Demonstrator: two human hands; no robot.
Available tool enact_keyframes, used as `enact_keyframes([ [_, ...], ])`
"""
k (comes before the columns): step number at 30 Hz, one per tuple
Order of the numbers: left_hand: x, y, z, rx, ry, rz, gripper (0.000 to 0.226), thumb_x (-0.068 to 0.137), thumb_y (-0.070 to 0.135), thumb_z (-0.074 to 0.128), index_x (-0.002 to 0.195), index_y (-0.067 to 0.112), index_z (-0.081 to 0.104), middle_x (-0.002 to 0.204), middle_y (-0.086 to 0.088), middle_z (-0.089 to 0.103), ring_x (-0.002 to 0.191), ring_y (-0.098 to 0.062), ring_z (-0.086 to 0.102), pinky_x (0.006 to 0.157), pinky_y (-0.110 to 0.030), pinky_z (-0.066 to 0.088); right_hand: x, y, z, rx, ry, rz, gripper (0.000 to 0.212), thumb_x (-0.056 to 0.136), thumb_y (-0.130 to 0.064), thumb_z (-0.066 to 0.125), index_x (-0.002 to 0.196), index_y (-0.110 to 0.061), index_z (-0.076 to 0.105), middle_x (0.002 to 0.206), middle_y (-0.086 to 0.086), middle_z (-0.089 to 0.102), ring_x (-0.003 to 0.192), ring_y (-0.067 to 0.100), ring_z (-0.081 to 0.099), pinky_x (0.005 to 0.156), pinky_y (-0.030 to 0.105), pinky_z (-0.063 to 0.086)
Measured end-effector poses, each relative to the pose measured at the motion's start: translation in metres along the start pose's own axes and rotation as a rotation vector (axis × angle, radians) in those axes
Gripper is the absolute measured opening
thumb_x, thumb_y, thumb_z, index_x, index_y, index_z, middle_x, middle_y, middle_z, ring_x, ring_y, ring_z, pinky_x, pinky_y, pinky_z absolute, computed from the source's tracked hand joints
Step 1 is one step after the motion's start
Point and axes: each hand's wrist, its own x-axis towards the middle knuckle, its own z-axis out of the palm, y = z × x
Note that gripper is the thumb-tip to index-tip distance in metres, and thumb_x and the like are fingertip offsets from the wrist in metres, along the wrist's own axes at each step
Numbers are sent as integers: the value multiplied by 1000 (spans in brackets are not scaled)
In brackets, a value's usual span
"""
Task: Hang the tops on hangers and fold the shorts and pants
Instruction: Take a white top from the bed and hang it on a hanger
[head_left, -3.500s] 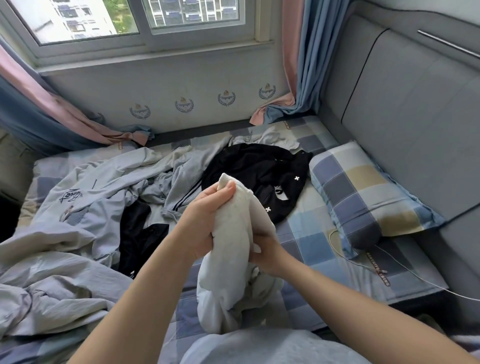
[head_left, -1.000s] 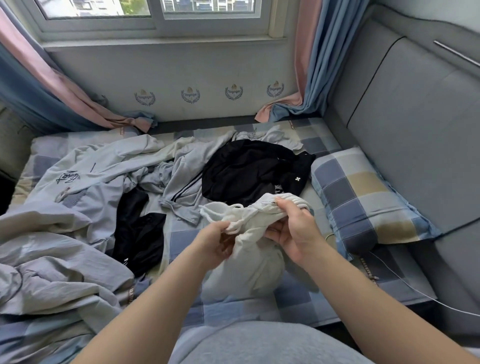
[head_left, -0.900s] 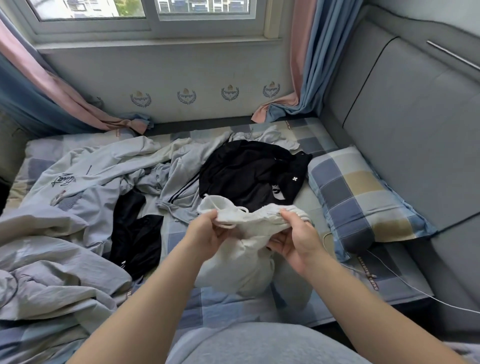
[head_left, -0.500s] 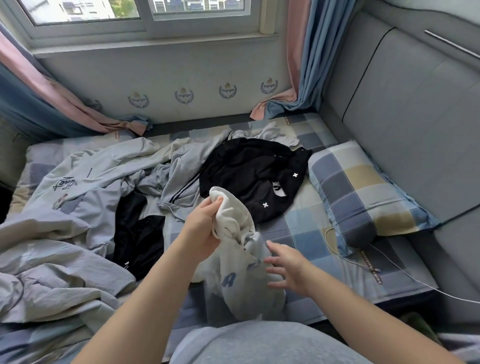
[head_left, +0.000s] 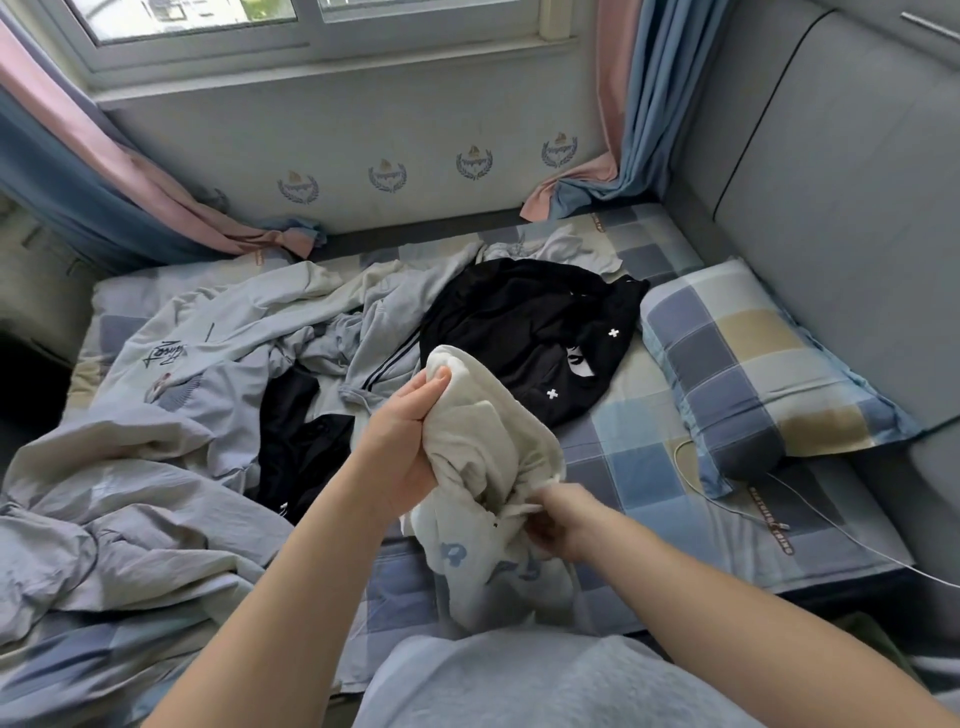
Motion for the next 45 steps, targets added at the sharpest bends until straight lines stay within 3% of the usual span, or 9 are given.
enact_keyframes([
  [5, 8, -4, -36, 383, 125, -101, 40, 81, 6, 77, 117, -4, 63, 106, -26, 70, 87, -34, 72, 69, -39, 60, -3, -19, -25, 534, -61, -106, 21, 99, 4, 38, 96, -4, 57, 82, 17, 61, 69, 25, 60, 43, 30, 55],
  [12, 41, -62, -89, 1287, 472, -315, 16, 85, 7, 61, 96, 1, 69, 80, -9, 67, 72, -24, 64, 60, -30, 50, -14, -25, -47, 775, -74, -156, 38, 81, 4, 32, 107, -3, 60, 100, 22, 66, 89, 35, 61, 78, 47, 50],
  [19, 53, -85, -96, -82, 556, -255, 29, 109, 13, 40, 129, -6, 47, 117, -28, 61, 100, -36, 65, 84, -45, 55, -3, -15, -68, 683, -138, -170, 27, 103, -21, 51, 124, -4, 58, 109, 22, 72, 104, 37, 66, 87, 54, 56],
  [23, 55, -73, -94, -525, 476, -270, 36, 111, 15, 27, 126, -9, 51, 85, -26, 70, 64, -26, 72, 52, -30, 57, 7, -16, -79, 816, -88, -189, 30, 106, -26, 47, 126, -6, 55, 109, 21, 65, 109, 34, 62, 94, 51, 49],
  [26, 50, -78, -89, -513, 444, -357, 37, 108, 6, 26, 111, -11, 59, 84, -29, 70, 63, -35, 73, 48, -35, 59, 12, -14, -84, 892, -66, -184, 32, 108, -25, 38, 127, -3, 54, 110, 23, 64, 117, 38, 59, 88, 55, 54],
  [30, 43, -90, -93, -441, 325, -554, 28, 100, 8, 46, 117, -5, 63, 119, -26, 65, 107, -38, 64, 103, -50, 48, 16, -9, -77, 719, -50, -36, 30, 109, -17, 35, 130, -13, 56, 84, 20, 71, 69, 36, 70, 43, 48, 55],
  [37, 36, -106, -107, -130, 165, -701, 74, 89, 68, 55, 115, 1, 73, 121, -21, 69, 109, -37, 68, 94, -50, 54, 14, 4, -73, 516, -170, 90, 69, 94, -64, 51, 124, -4, 67, 114, 21, 66, 102, 36, 61, 105, 52, 42],
  [41, 30, -115, -99, 385, 120, -737, 36, 86, 23, 79, 112, 1, 70, 102, -16, 76, 88, -28, 75, 70, -37, 60, 11, 22, -69, 213, -130, 87, 34, 97, -28, 63, 123, -7, 63, 99, 21, 68, 86, 35, 65, 85, 50, 53],
  [45, 30, -128, -104, 365, 351, -630, 26, 91, 7, 72, 114, 0, 64, 102, -20, 73, 96, -36, 70, 88, -50, 57, 11, 37, -76, 350, 10, 62, 26, 100, -16, 55, 124, -7, 59, 91, 19, 65, 78, 31, 62, 56, 38, 58],
])
